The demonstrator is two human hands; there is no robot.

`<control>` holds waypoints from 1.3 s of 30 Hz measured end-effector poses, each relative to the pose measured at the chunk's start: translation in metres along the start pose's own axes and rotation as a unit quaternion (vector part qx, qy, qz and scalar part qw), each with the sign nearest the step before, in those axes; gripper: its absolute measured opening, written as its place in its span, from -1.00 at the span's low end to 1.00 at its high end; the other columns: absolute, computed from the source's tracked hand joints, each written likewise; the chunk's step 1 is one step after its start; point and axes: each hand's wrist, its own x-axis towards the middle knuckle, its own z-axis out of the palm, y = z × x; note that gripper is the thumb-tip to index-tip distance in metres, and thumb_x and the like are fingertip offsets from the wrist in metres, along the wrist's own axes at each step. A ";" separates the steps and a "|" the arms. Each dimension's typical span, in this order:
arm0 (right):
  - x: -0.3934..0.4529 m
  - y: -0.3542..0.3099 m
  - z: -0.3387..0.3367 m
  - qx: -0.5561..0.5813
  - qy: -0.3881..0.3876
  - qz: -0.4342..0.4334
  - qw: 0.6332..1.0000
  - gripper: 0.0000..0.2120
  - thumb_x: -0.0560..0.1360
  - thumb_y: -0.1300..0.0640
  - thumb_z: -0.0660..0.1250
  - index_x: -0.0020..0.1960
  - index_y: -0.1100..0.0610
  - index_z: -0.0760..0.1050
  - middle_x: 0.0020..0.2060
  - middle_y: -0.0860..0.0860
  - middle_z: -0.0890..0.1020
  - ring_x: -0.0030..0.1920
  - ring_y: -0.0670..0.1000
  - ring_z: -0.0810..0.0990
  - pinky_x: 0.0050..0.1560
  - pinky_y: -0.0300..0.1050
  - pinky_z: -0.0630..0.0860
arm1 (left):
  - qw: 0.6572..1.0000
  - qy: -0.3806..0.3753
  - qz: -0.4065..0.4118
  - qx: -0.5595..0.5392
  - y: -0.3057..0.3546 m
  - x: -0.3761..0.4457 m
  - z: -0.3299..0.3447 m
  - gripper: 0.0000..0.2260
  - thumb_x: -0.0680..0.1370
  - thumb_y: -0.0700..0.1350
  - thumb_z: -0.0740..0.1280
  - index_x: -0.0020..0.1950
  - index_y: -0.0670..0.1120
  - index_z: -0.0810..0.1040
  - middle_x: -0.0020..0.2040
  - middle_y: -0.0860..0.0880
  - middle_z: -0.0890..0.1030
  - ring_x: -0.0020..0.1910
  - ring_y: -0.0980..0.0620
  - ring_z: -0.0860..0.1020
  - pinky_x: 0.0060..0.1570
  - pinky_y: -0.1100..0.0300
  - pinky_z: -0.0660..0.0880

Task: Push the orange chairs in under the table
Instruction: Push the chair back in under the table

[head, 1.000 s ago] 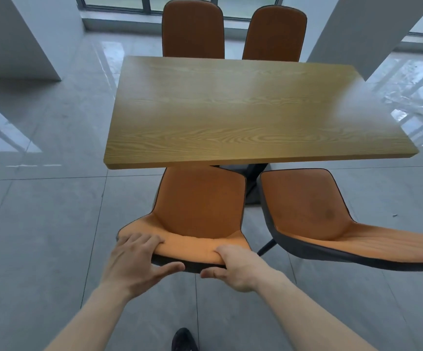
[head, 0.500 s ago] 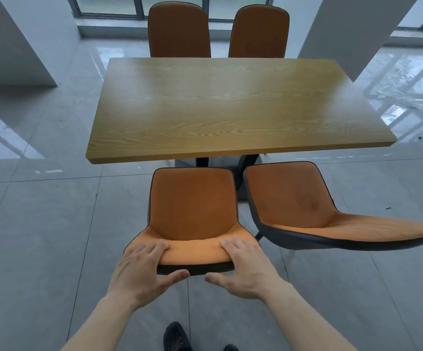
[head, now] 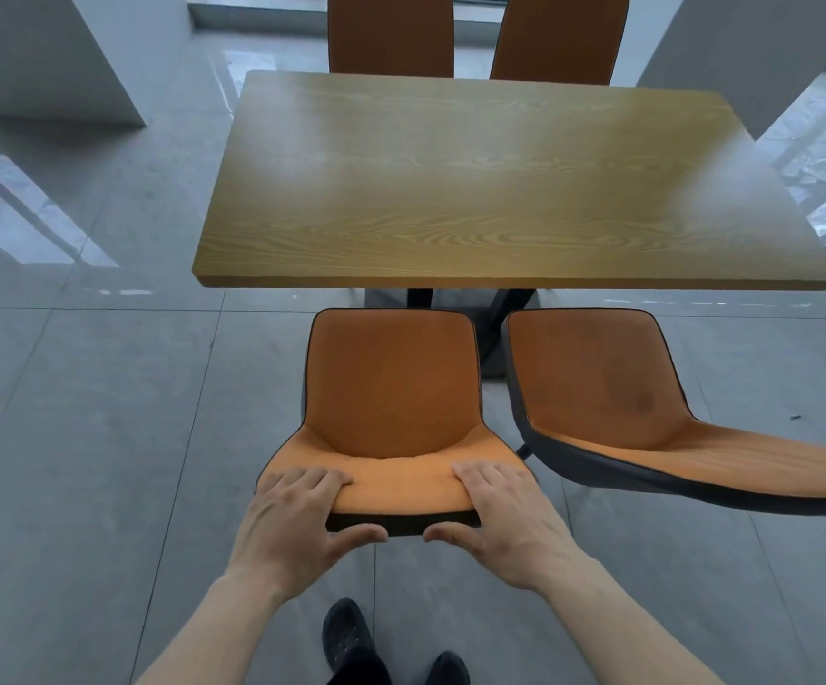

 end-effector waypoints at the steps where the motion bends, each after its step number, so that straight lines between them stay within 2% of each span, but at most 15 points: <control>1: 0.001 -0.001 -0.001 -0.003 0.003 -0.002 1.000 0.05 0.34 -0.69 -0.06 0.55 0.03 0.25 0.38 -0.07 0.47 0.37 0.02 0.38 0.46 0.00 0.29 | 1.000 -0.002 0.002 0.001 -0.002 0.002 -0.001 -0.16 0.36 0.67 0.01 0.26 0.07 0.57 0.09 0.13 0.62 0.07 0.05 0.53 0.18 0.04 0.45; 4: 0.006 -0.004 -0.005 -0.013 0.006 -0.012 1.000 0.05 0.34 -0.69 -0.07 0.53 0.04 0.28 0.37 -0.06 0.49 0.36 0.02 0.41 0.45 0.00 0.30 | 1.000 -0.004 0.009 0.010 -0.008 0.006 -0.002 -0.14 0.37 0.66 -0.01 0.30 0.07 0.55 0.14 0.12 0.62 0.12 0.03 0.53 0.22 0.02 0.43; 10: 0.012 -0.007 -0.019 0.010 0.020 0.002 1.000 -0.03 0.35 -0.64 0.05 0.49 0.02 0.31 0.37 -0.06 0.49 0.37 0.03 0.39 0.44 0.00 0.31 | 1.000 0.004 0.008 -0.004 -0.009 0.018 -0.009 -0.19 0.37 0.66 0.02 0.30 0.12 0.52 0.20 0.13 0.62 0.16 0.03 0.55 0.18 0.01 0.48; 15: 0.000 -0.008 0.002 0.000 0.005 0.009 1.000 -0.04 0.36 -0.66 0.06 0.50 0.01 0.30 0.36 -0.07 0.48 0.35 0.03 0.39 0.44 0.01 0.31 | 1.000 0.004 0.005 -0.008 -0.008 0.001 0.003 -0.21 0.37 0.66 0.04 0.28 0.12 0.53 0.13 0.15 0.62 0.07 0.05 0.56 0.08 0.04 0.50; 28: 0.000 -0.010 0.005 -0.004 0.015 0.013 1.000 -0.02 0.35 -0.66 0.05 0.50 0.02 0.29 0.37 -0.05 0.48 0.38 0.04 0.40 0.46 0.04 0.30 | 1.000 0.011 0.005 -0.011 -0.006 -0.002 0.002 -0.20 0.37 0.66 0.03 0.27 0.11 0.55 0.13 0.14 0.62 0.09 0.04 0.55 0.13 0.04 0.47; 34: -0.002 -0.012 0.006 -0.010 0.015 0.022 1.000 0.01 0.33 -0.66 0.00 0.52 0.03 0.28 0.38 -0.05 0.47 0.38 0.04 0.37 0.47 0.03 0.28 | 0.998 0.063 0.017 0.003 -0.007 -0.004 0.007 -0.29 0.40 0.62 0.10 0.16 0.09 0.59 0.00 0.12 0.66 -0.06 0.02 0.60 -0.05 0.03 0.56; 39: 0.000 -0.011 0.006 -0.010 0.012 0.016 1.000 -0.02 0.35 -0.65 0.04 0.50 0.03 0.31 0.36 -0.05 0.48 0.36 0.04 0.39 0.46 0.02 0.28 | 0.997 0.071 0.019 -0.001 -0.007 -0.003 0.008 -0.29 0.40 0.62 0.12 0.15 0.08 0.60 -0.01 0.12 0.66 -0.08 0.02 0.61 -0.06 0.04 0.55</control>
